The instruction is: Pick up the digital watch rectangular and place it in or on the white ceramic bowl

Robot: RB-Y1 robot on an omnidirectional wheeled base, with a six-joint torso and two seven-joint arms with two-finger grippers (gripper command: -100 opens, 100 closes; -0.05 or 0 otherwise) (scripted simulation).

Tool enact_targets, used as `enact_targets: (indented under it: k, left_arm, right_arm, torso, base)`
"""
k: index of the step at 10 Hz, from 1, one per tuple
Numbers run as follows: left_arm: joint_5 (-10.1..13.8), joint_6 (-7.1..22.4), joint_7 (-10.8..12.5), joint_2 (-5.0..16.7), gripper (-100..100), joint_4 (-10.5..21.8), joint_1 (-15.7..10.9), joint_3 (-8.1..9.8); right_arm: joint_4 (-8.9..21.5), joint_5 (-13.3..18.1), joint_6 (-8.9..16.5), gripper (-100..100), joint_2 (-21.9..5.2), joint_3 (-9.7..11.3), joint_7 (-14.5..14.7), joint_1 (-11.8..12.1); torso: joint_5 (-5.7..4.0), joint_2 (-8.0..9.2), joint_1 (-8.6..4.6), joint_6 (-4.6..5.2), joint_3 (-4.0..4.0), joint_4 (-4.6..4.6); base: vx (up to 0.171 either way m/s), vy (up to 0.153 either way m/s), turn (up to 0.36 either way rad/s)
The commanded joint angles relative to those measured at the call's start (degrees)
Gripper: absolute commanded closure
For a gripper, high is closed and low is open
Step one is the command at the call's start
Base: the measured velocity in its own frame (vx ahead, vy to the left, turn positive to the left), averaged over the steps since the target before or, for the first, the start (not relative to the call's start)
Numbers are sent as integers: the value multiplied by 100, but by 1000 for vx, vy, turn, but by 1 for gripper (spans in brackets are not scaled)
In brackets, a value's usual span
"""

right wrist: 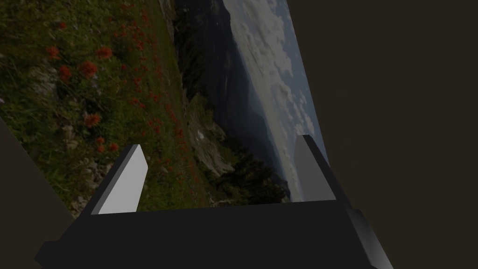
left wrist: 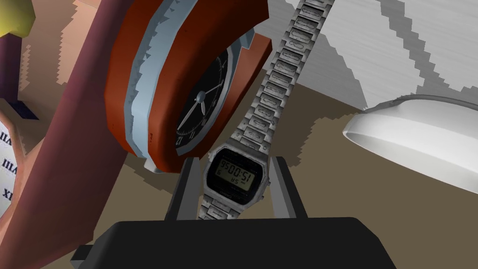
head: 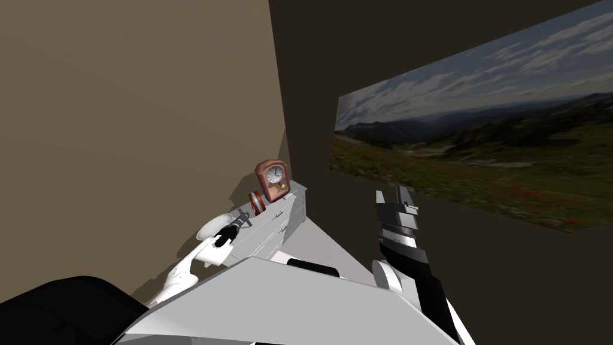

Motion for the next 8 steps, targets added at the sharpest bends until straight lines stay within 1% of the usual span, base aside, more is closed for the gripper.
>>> enact_targets:
  k: [1, 2, 3, 4, 5, 6, 8]
  left_arm:
    - [0, 0, 0, 0, 100, 0, 0, 0]
    - [0, 0, 0, 0, 0, 0, 0, 0]
    - [41, 97, 16, 35, 100, -182, 92, -12]
    - [28, 44, 8, 29, 100, -91, 36, -8]
    - [32, 58, 12, 31, 0, -104, 41, -10]
    - [188, 56, -33, 236, 100, -301, 114, -84]
    - [376, 79, -75, 475, 100, -510, 230, -142]
  right_arm:
    - [0, 0, 0, 0, 0, 0, 0, 0]
    - [0, 0, 0, 0, 0, 0, 0, 0]
    - [0, 0, 0, 0, 0, 0, 0, 0]
    - [0, 0, 0, 0, 0, 0, 0, 0]
    - [0, 0, 0, 0, 0, 0, 0, 0]
    - [0, 0, 0, 0, 0, 0, 0, 0]
    - [0, 0, 0, 0, 1, 1, 0, -2]
  torso:
    - [0, 0, 0, 0, 0, 0]
    - [0, 1, 0, 0, 0, 0]
    - [0, 1, 0, 0, 1, 0]
    - [-2, 16, -10, -3, 8, 2]
    - [-3, 13, -8, -2, 7, 2]
    - [-2, 6, -4, -1, 3, 0]
    - [-9, 64, -33, -3, 34, 10]
  base:
    - [0, 0, 0]
    - [0, 0, 0]
    - [-44, -26, 26]
    - [-28, -18, 10]
    - [0, 0, 0]
    - [-91, -33, 9]
    - [-189, -64, 41]
